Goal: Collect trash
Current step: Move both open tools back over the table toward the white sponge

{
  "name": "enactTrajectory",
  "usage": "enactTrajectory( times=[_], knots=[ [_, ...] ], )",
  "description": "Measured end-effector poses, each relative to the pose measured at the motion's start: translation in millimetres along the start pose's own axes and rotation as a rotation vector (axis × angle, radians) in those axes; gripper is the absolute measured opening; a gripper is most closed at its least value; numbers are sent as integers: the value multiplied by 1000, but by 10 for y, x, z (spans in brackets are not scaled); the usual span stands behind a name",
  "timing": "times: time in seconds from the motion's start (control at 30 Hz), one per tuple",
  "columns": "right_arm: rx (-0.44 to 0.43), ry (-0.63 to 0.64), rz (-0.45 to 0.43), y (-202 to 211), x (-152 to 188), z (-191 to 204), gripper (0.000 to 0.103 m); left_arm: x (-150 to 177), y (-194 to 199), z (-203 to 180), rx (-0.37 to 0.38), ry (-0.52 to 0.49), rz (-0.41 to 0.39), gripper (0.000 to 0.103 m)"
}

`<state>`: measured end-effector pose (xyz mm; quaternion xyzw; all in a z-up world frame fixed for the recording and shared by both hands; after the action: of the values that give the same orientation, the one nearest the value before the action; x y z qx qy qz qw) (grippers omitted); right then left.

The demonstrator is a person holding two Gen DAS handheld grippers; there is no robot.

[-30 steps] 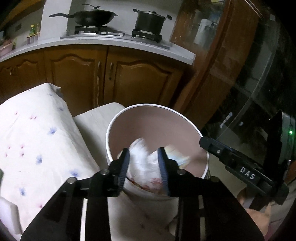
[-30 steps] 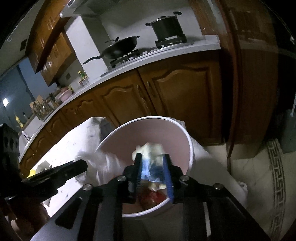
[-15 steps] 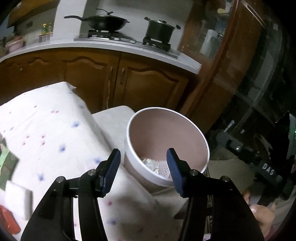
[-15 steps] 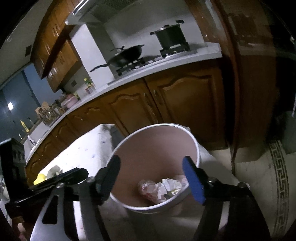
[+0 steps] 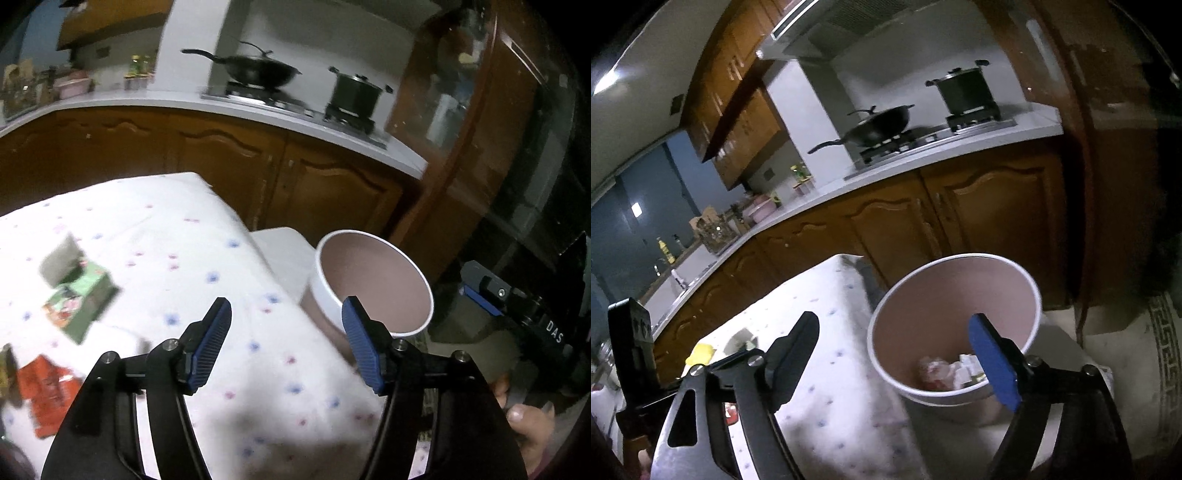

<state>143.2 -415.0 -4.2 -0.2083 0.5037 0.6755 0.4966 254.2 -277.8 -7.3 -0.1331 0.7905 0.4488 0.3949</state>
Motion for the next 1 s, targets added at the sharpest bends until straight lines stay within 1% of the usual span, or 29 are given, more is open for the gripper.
enactTrajectory(
  times=[0.2, 0.4, 0.63, 0.7, 0.77, 1.0],
  knots=[
    [-56, 28, 5, -20, 94, 358, 88, 19, 307, 347, -59, 35, -39, 66],
    [-107, 70, 41, -124, 232, 706, 88, 67, 580, 705, -101, 72, -69, 67],
    [-149, 102, 65, -170, 382, 1047, 88, 133, 793, 998, -138, 109, -85, 67],
    [-159, 109, 74, -194, 416, 1120, 88, 160, 854, 1072, -149, 116, -90, 69],
    [-171, 118, 85, -211, 465, 1205, 88, 188, 926, 1177, -167, 129, -95, 73],
    [-211, 164, 122, -295, 638, 1472, 88, 225, 1140, 1571, -220, 185, -111, 74]
  ],
)
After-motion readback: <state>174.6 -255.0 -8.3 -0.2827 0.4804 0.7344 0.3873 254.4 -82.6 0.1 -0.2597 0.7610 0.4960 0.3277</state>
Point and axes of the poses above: each gripper's, at about its wrist camera, not at the fingertips, and y roughly against the way its jaws point, z to its left, x to its underside, the point moved 9 cm from there along -y, roughly the way its jaws point, and after that the axes turned 2 degrees about x, right-handed, at the moved point
